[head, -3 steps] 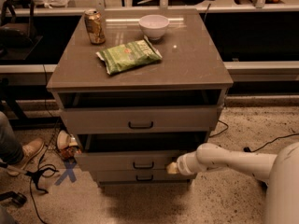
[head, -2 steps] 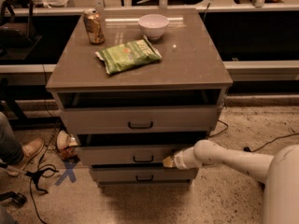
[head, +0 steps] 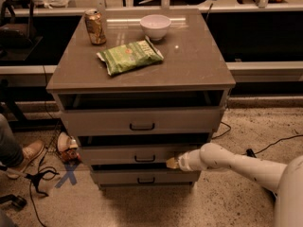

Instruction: Close middle drawer

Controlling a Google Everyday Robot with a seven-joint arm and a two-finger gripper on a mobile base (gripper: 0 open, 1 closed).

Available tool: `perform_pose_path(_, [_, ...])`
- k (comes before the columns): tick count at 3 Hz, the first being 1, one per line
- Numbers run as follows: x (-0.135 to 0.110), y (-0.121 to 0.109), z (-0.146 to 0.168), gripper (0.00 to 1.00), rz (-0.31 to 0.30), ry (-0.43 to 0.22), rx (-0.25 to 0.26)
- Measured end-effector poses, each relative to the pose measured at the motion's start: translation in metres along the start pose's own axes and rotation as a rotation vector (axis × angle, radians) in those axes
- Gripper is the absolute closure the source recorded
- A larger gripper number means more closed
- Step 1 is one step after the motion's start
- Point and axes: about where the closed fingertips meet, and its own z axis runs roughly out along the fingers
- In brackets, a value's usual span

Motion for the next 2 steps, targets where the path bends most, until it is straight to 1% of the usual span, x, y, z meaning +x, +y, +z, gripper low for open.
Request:
perform_pose_path(1, [0.030, -0.020, -0.036, 1.00, 0.037, 0.013, -0.011])
perform_pose_path(2, [0.043, -0.039, -0.081, 1.00, 0.038, 0.021, -0.047])
